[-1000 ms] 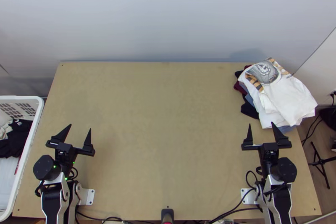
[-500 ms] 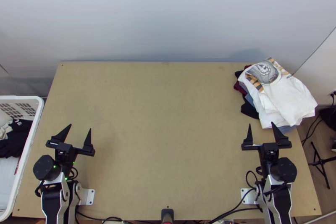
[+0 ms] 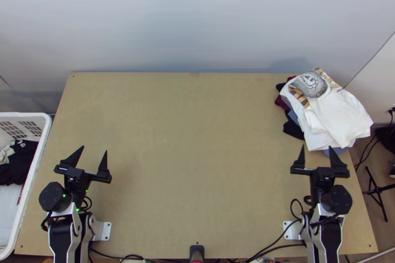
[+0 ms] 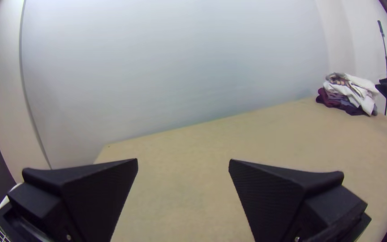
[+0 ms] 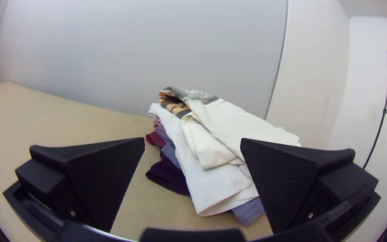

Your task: Fold the t-shirt

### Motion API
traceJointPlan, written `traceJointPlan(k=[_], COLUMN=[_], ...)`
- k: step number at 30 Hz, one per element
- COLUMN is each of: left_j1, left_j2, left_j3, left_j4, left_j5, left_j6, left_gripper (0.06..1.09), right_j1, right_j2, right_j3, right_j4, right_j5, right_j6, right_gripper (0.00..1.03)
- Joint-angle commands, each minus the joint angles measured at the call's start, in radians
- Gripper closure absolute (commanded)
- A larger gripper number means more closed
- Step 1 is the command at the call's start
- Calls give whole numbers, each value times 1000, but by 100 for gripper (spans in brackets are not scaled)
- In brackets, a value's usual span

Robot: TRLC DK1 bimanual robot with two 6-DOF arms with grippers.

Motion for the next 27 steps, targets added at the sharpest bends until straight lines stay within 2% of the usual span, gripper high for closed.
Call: traceJointPlan(k=[1,6,12,15,20,27], left_j1=[0,0,0,0,-1,-43], left_j2=[0,0,0,0,0,-1], left_j3=[0,0,0,0,0,2], left_j4=[0,0,0,0,0,-10], left_j5=[0,0,0,0,0,2], left_j6=[-11,-11,-11,-11,-11,-11], left_gripper=[10,10,10,10,10,10], right_j1=[-156,-184,-149,-129,-90,-67], right_j2=[18,-2,-1,-2,-2,-2], right_j3=[1,1,1,1,1,-1], right_j4=[-1,-1,-1,-1,-1,-1], right_j5=[0,-6,-6,-6,-8,-6], right_j6=[44,46,55,230,276,287], right_gripper=[3,3,3,3,3,3])
